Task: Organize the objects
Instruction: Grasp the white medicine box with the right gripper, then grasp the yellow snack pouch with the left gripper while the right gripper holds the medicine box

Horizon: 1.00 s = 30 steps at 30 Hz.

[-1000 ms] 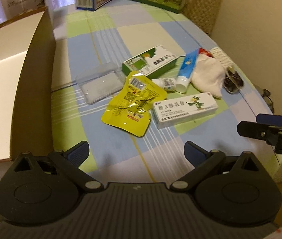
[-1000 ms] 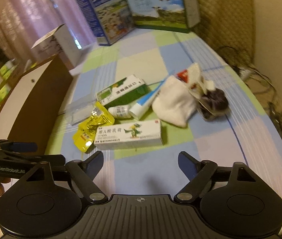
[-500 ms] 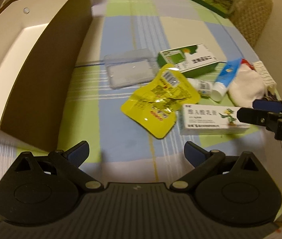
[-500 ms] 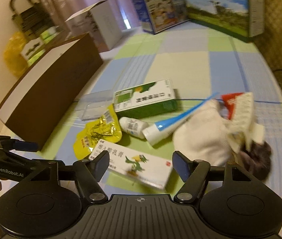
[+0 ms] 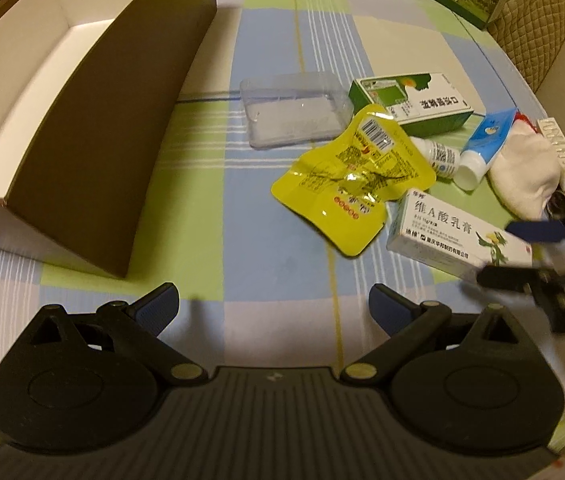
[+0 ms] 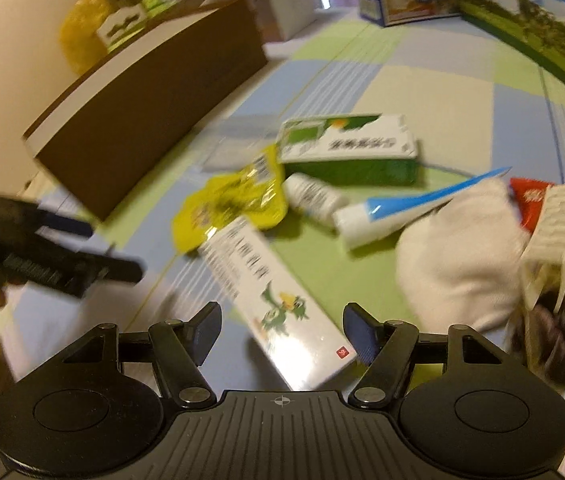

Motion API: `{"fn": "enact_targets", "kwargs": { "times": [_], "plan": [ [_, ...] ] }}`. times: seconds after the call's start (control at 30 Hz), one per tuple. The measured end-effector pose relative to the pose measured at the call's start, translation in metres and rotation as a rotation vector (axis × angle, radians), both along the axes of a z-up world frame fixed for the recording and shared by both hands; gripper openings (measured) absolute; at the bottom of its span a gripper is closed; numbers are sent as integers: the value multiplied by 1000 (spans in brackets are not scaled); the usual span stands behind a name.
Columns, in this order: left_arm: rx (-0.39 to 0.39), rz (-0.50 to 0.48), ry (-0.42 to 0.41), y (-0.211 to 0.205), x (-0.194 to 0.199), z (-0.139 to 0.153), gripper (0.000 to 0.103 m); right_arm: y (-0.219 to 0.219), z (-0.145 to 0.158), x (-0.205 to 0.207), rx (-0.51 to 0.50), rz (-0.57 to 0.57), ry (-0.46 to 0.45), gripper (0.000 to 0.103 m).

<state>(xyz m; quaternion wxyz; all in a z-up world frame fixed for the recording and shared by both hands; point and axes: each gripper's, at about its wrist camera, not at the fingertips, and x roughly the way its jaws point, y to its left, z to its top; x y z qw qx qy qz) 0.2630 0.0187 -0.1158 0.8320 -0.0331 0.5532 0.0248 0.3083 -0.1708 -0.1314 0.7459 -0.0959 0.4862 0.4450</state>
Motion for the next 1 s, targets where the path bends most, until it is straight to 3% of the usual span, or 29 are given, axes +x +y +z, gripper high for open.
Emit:
{"fn": "enact_targets", "kwargs": {
  "times": [0.23, 0.37, 0.57, 0.67, 1.0],
  "plan": [
    [1, -28, 4, 3, 0, -4, 100, 23, 5, -22, -61, 39, -96, 65],
    [2, -49, -4, 3, 2, -3, 100, 39, -3, -17, -91, 18, -121, 52],
    [3, -78, -17, 4, 7, -1, 100, 47, -9, -19, -148, 8, -151, 41],
    [0, -102, -28, 2, 11, 0, 100, 44, -7, -20, -177, -30, -155, 36],
    [-29, -264, -66, -26, 45, -2, 99, -4, 0, -19, -211, -228, -96, 36]
  ]
}}
